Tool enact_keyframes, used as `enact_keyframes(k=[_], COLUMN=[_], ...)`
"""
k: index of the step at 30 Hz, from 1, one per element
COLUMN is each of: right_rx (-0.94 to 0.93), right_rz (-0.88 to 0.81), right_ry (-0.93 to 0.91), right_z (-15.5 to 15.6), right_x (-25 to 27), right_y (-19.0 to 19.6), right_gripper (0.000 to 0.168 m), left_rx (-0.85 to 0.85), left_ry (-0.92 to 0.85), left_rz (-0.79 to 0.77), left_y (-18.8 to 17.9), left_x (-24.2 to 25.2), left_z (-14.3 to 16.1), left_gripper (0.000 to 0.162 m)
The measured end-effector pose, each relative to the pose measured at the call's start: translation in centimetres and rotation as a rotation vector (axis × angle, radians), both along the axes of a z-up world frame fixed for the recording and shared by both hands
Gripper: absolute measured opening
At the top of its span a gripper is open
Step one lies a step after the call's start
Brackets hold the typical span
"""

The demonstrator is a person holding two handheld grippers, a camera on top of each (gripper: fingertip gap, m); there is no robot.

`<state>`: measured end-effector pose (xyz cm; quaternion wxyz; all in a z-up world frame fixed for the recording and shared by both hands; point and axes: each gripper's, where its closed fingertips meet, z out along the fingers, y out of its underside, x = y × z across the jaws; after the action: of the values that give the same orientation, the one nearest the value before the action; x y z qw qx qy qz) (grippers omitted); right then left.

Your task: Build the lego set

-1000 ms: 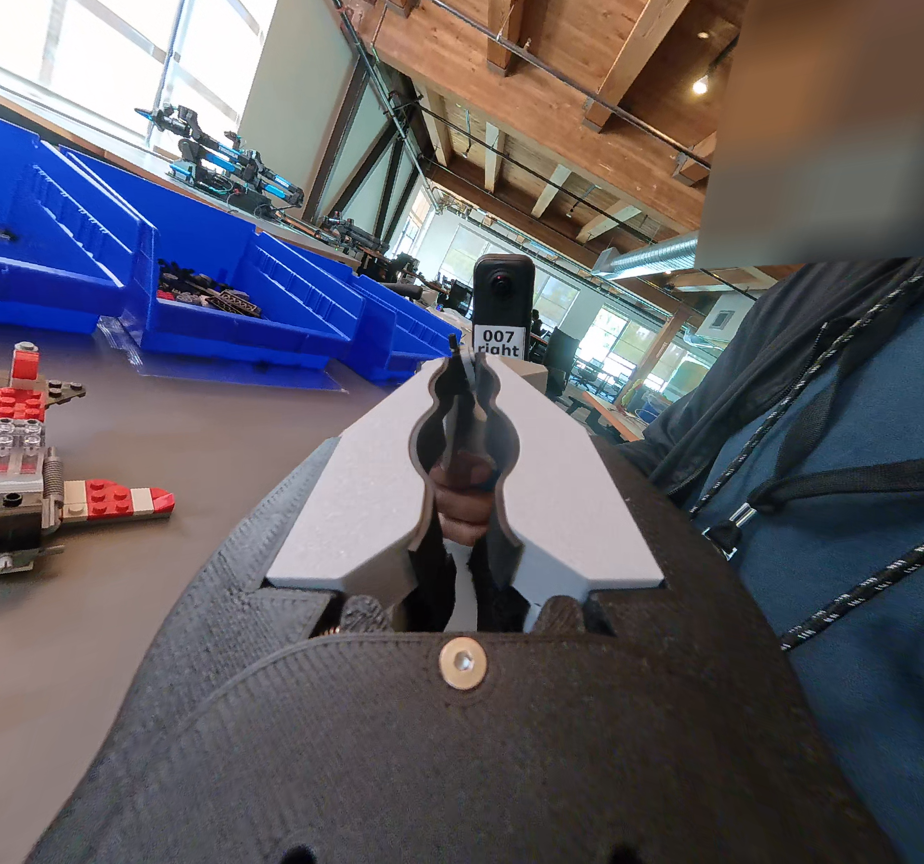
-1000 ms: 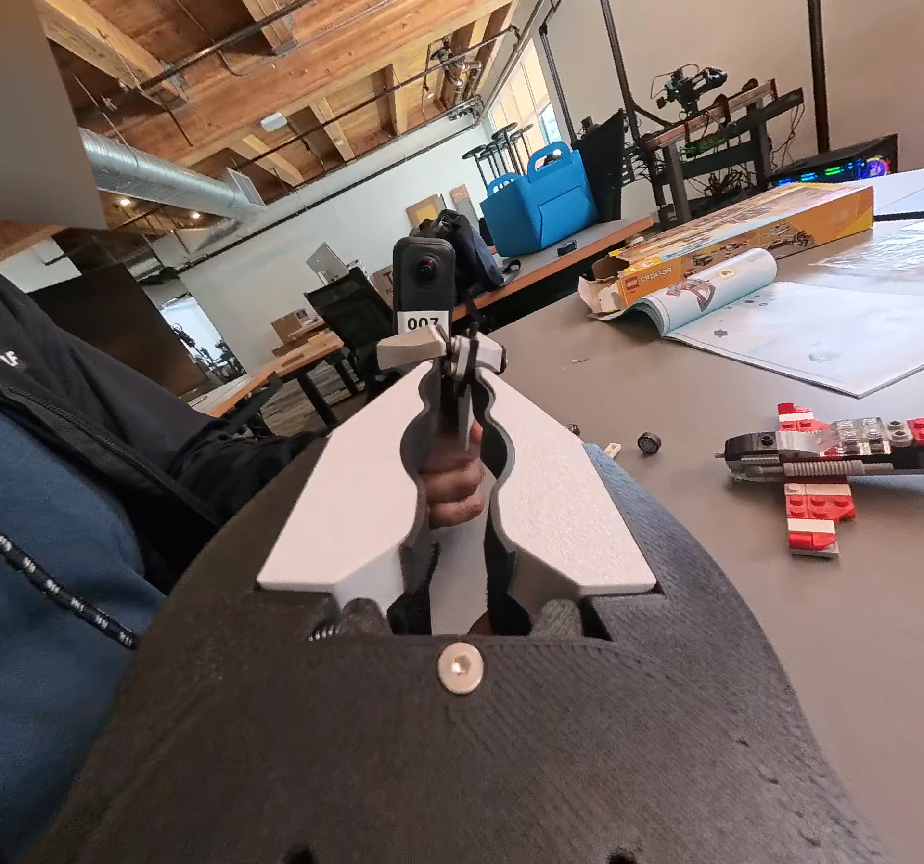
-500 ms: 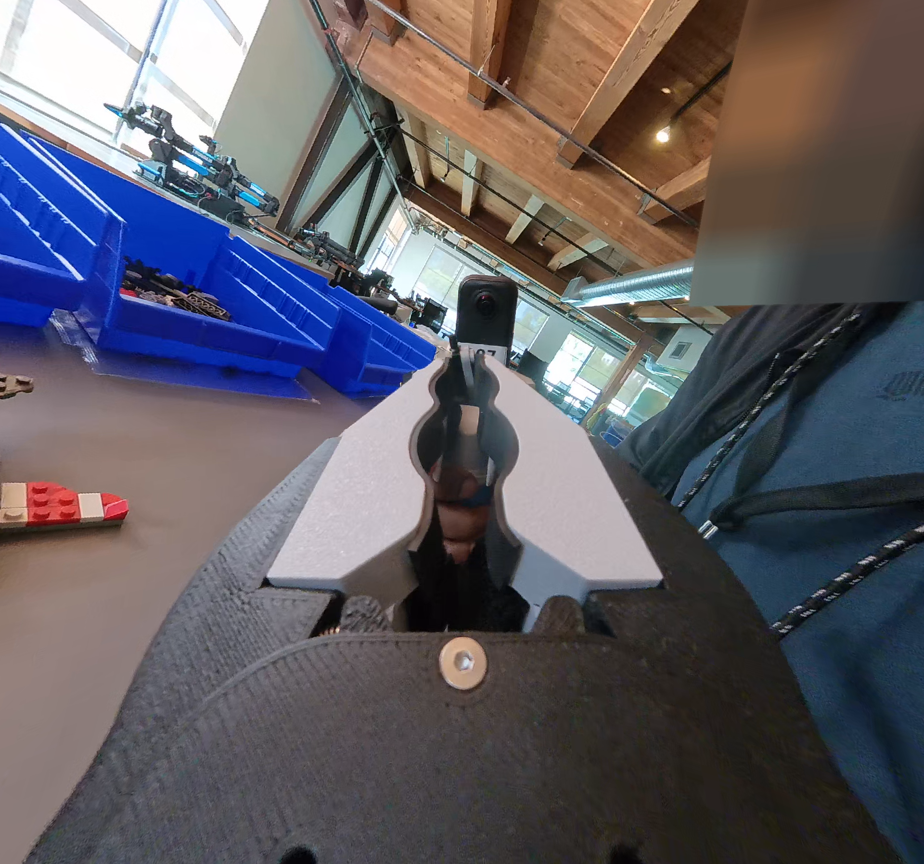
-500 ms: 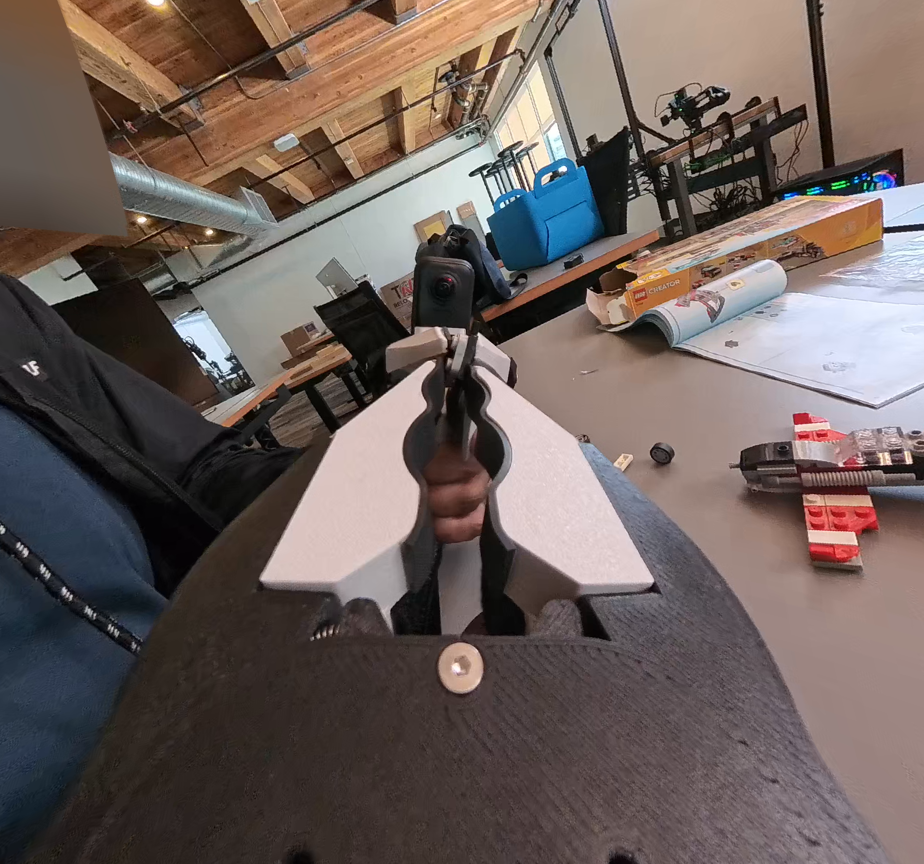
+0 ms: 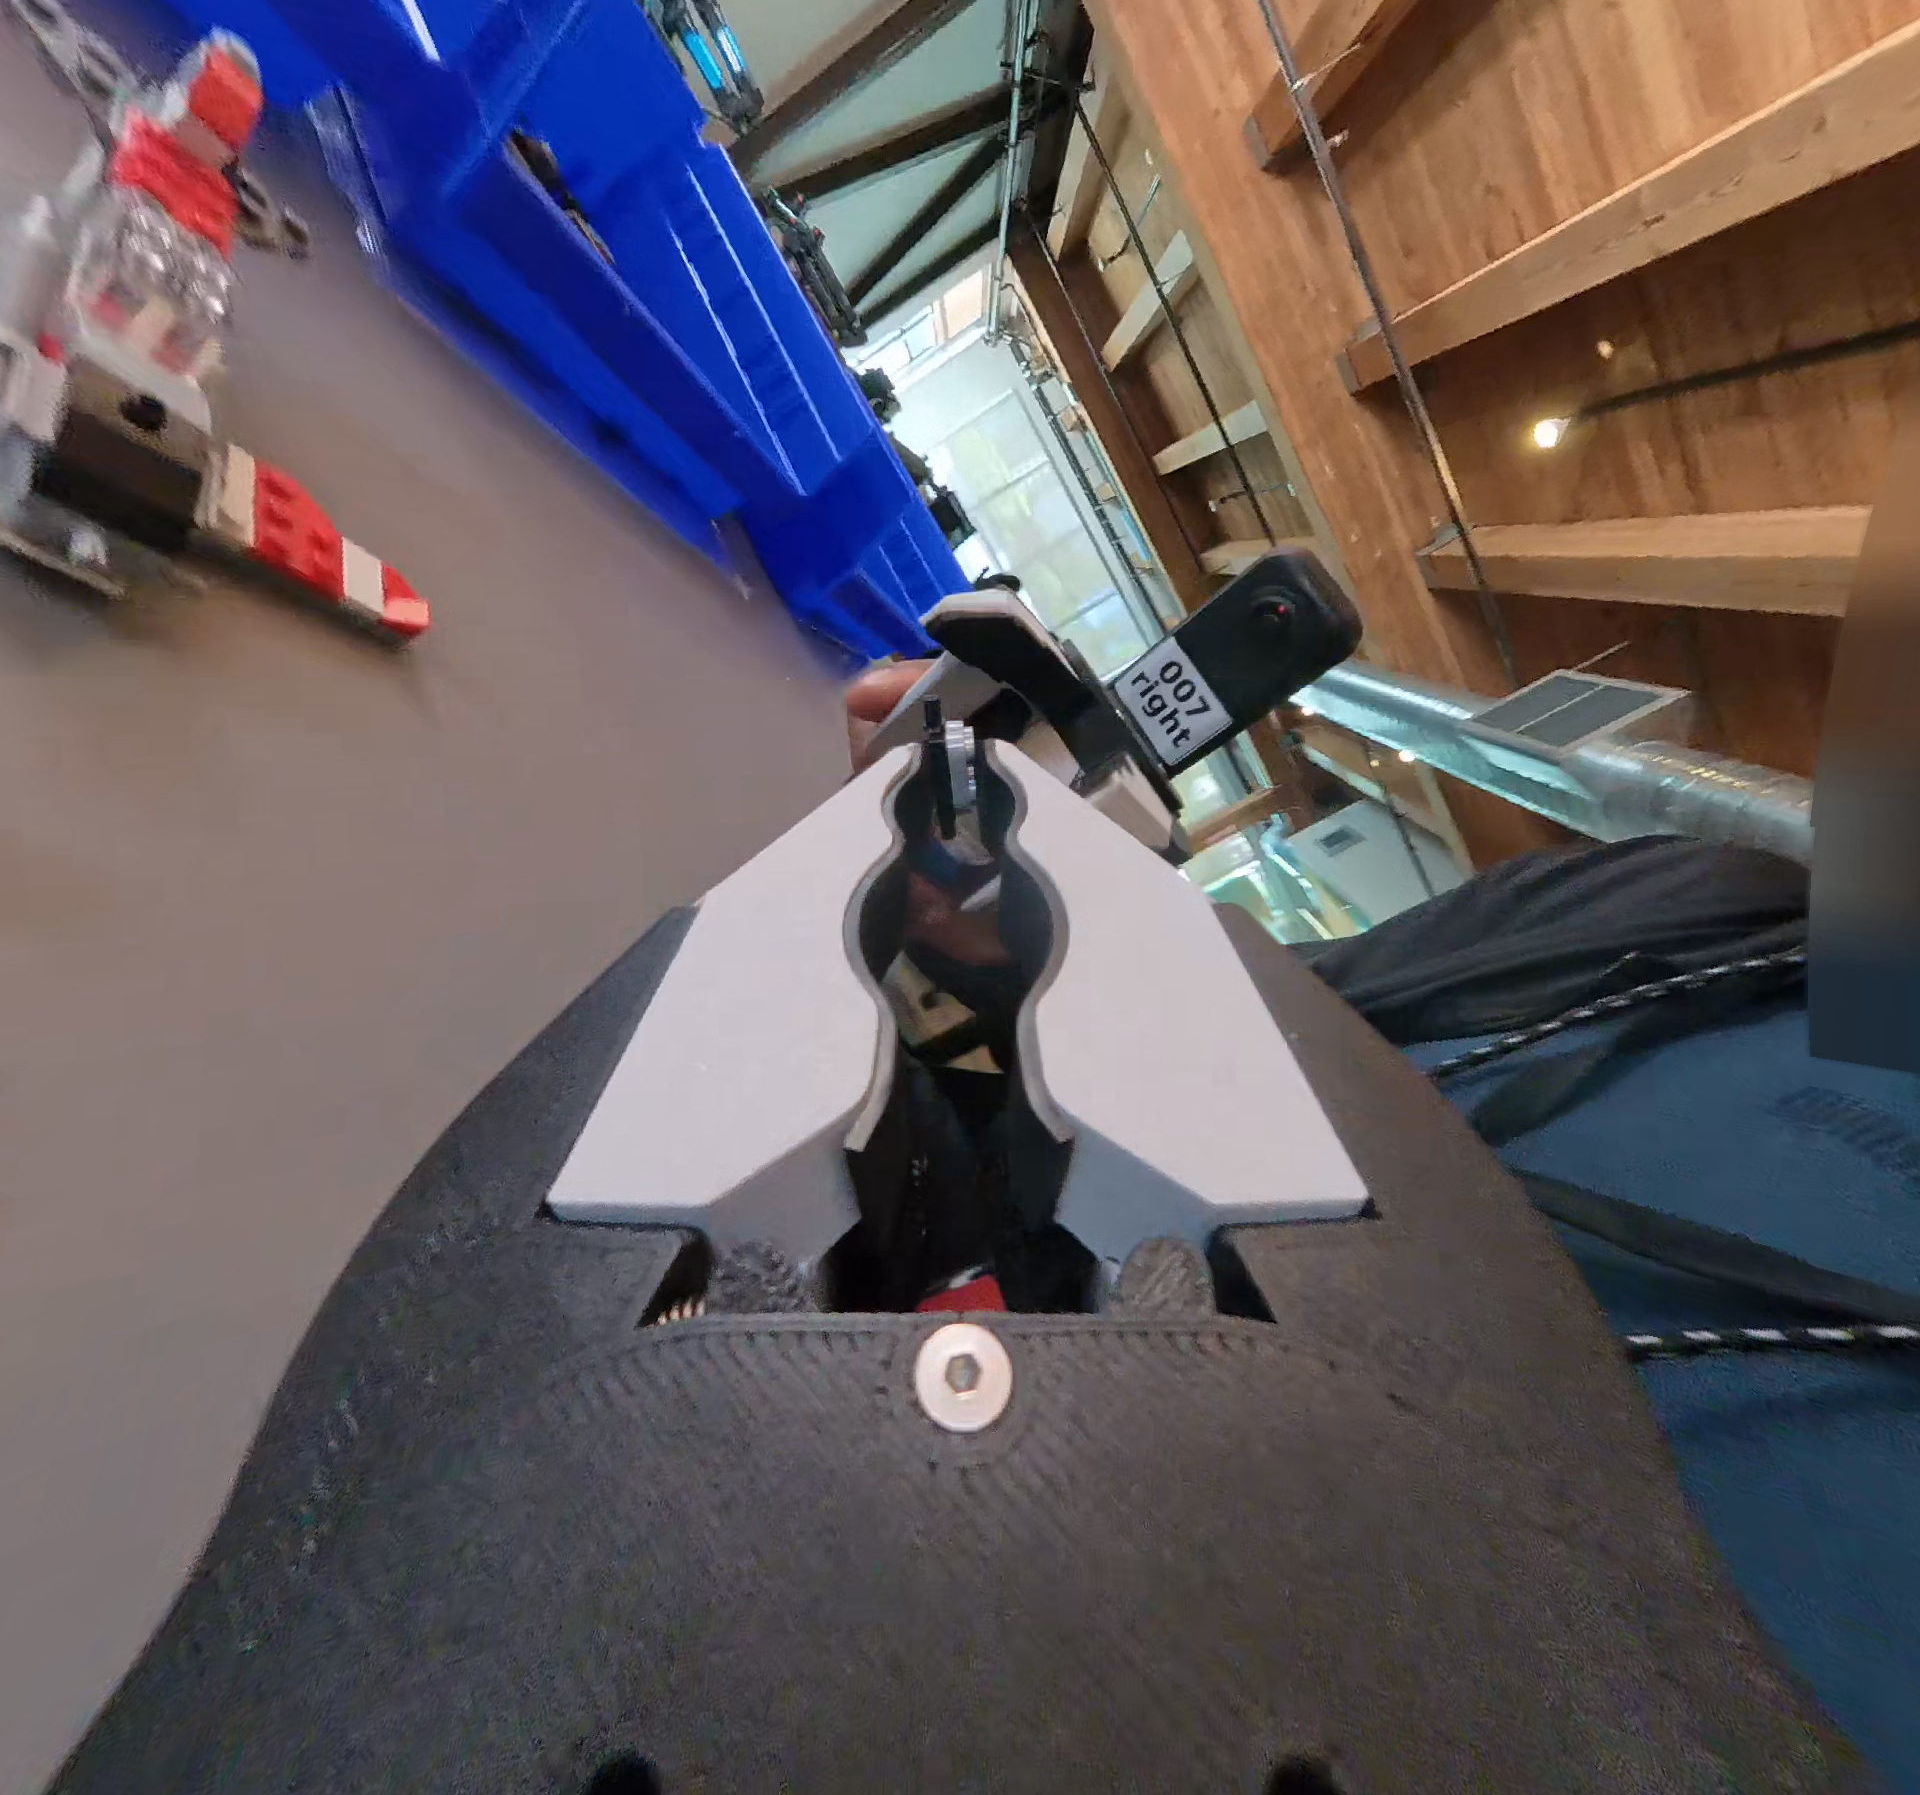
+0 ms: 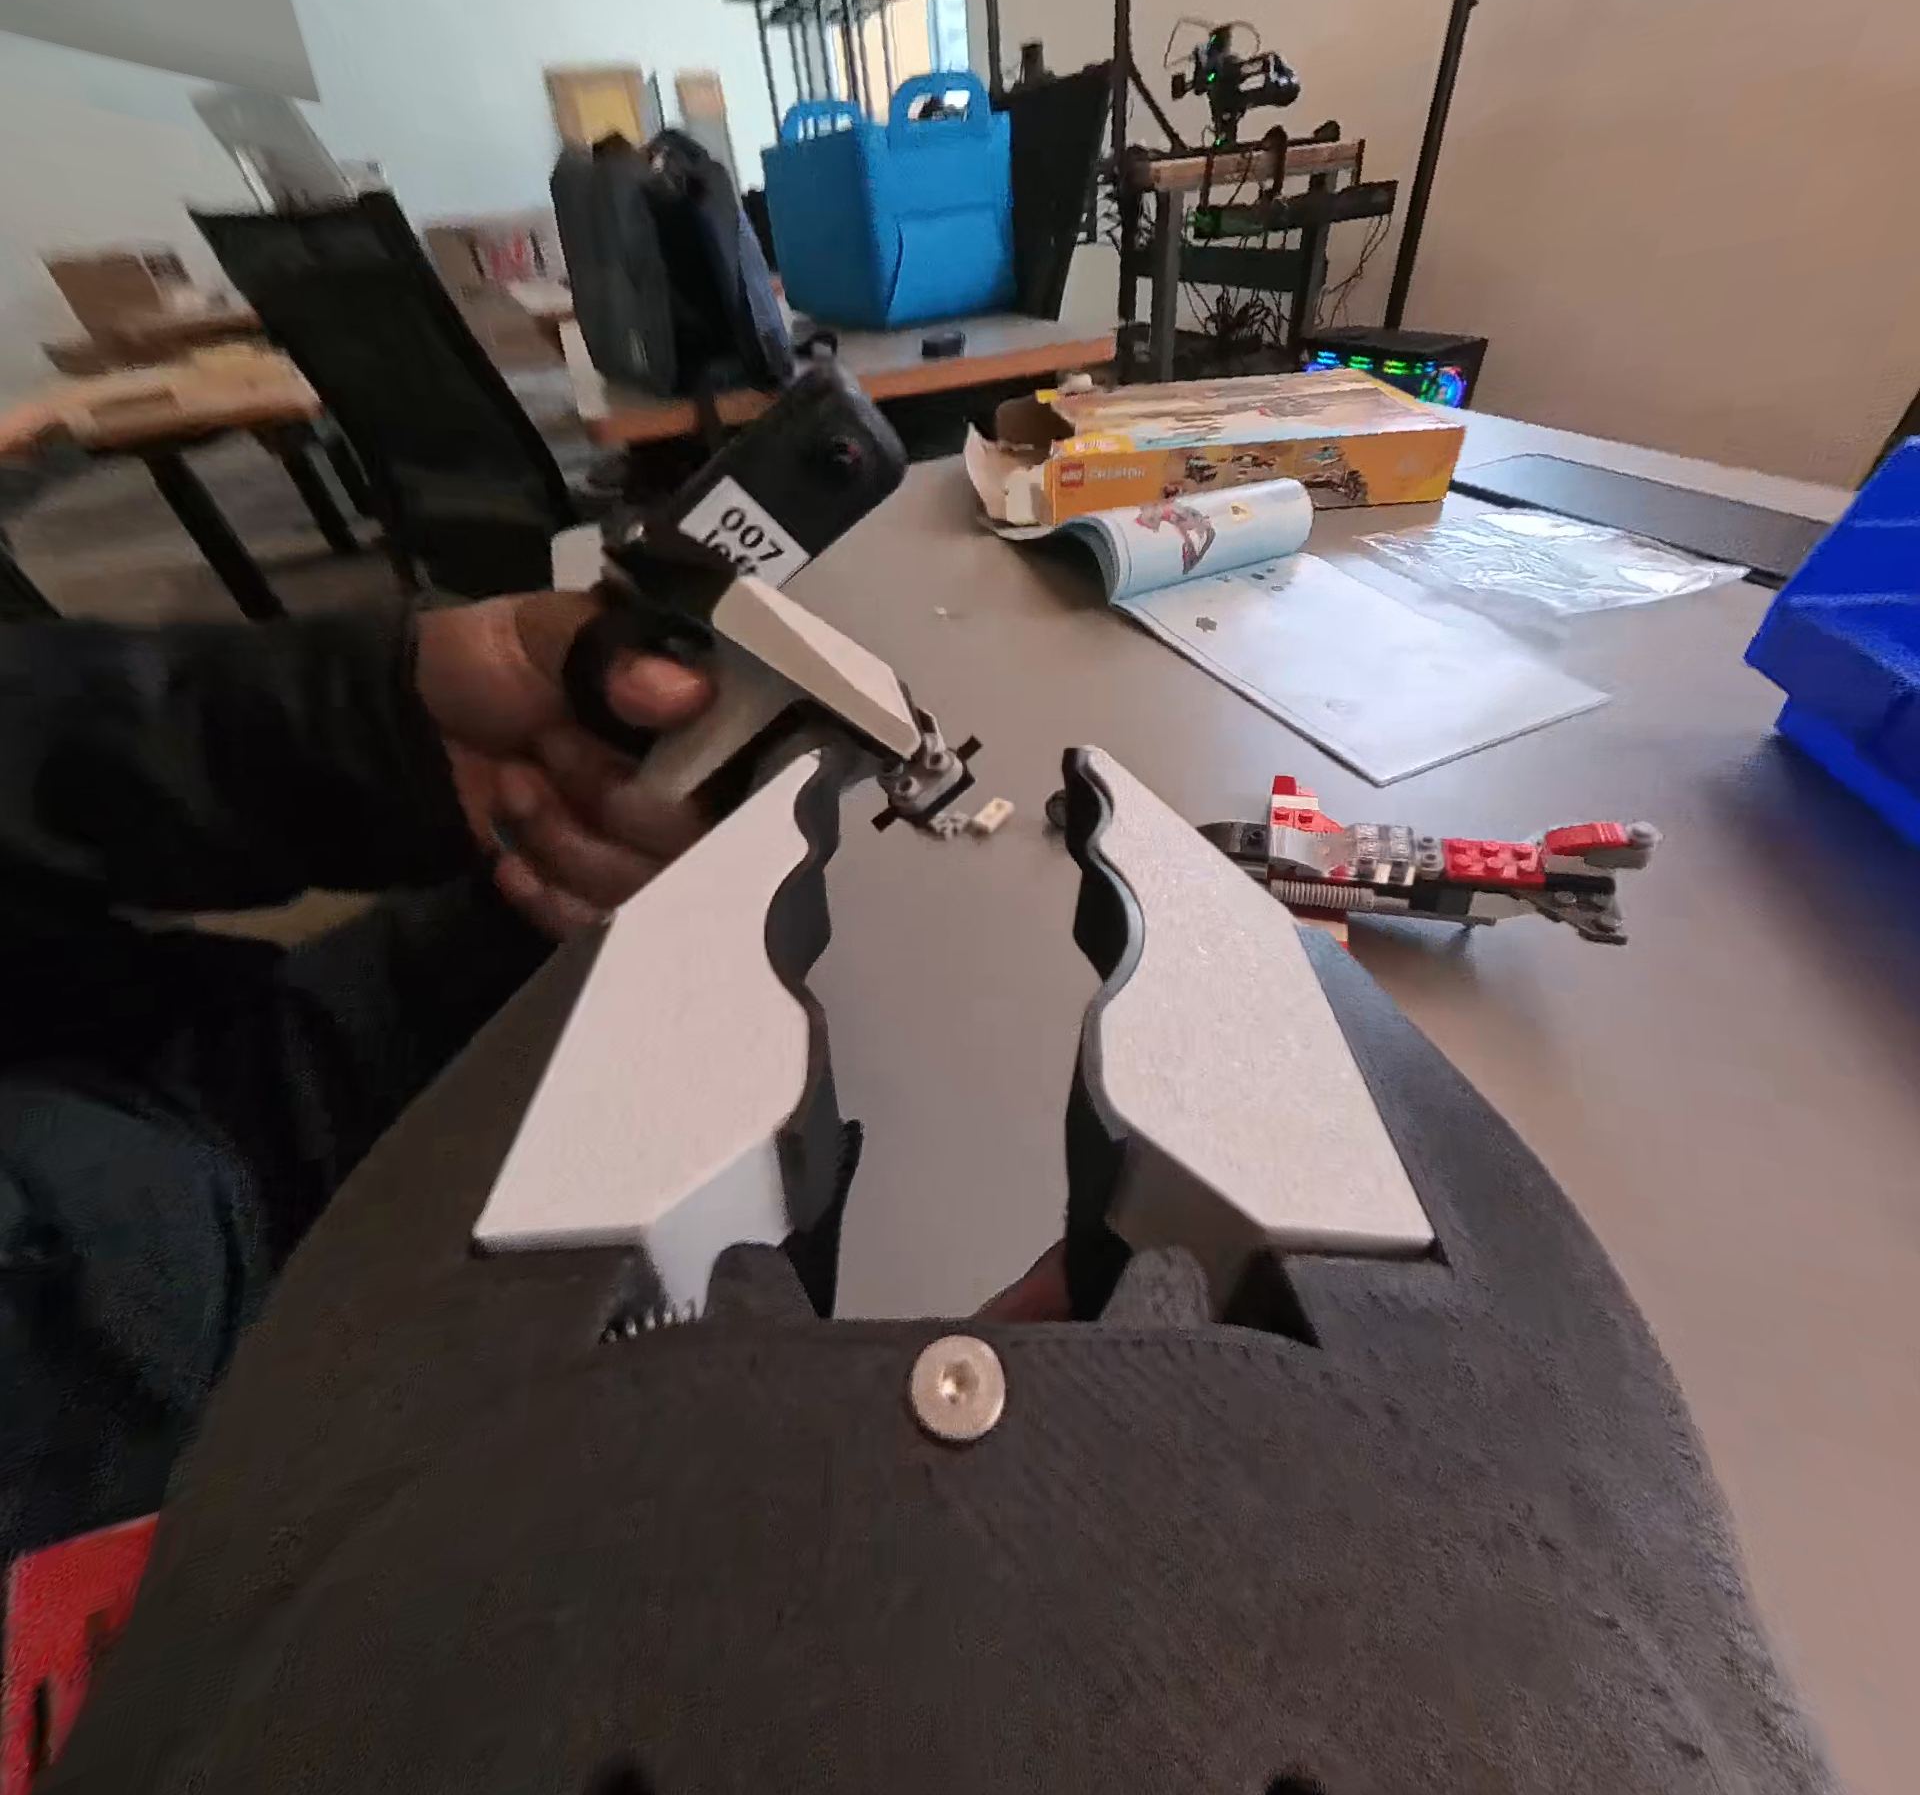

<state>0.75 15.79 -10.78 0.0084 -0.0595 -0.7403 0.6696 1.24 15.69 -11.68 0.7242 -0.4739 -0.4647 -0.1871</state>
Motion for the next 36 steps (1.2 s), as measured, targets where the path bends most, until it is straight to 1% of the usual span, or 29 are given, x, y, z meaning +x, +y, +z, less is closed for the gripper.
enact_keyframes(k=[3,6,13,20,25,29,31,36], right_rx=[0.0,0.006,0.047,0.066,0.069,0.071,0.066,0.064], right_rz=[0.029,0.049,0.08,0.059,0.063,0.051,0.045,0.031], right_ry=[0.017,0.034,0.092,0.121,0.102,0.101,0.095,0.08], right_z=[-0.1,-0.3,-1.0,-1.2,-1.3,-1.3,-1.2,-1.2], right_x=[0.7,1.0,1.8,1.6,1.6,1.4,1.3,1.0], right_y=[-0.3,-0.5,-0.7,-0.7,-0.7,-0.7,-0.6,-0.4], right_gripper=[0.049,0.05,0.048,0.027,0.022,0.022,0.025,0.031], left_rx=[0.077,0.112,0.155,0.141,0.13,0.064,0.04,-0.011], left_ry=[-0.066,-0.119,-0.14,-0.146,-0.147,-0.112,-0.098,-0.075], left_rz=[-0.06,-0.099,-0.137,-0.121,-0.111,-0.08,-0.043,0.114], left_y=[0.4,0.6,0.8,0.7,0.6,0.5,-0.1,-3.8], left_x=[0.5,0.8,1.3,1.1,1.0,0.8,0.5,-1.0], left_z=[-0.1,-0.4,0.0,-0.1,-0.2,-0.2,0.0,0.0], left_gripper=[0.007,0.007,0.007,0.007,0.007,0.007,0.007,0.007])
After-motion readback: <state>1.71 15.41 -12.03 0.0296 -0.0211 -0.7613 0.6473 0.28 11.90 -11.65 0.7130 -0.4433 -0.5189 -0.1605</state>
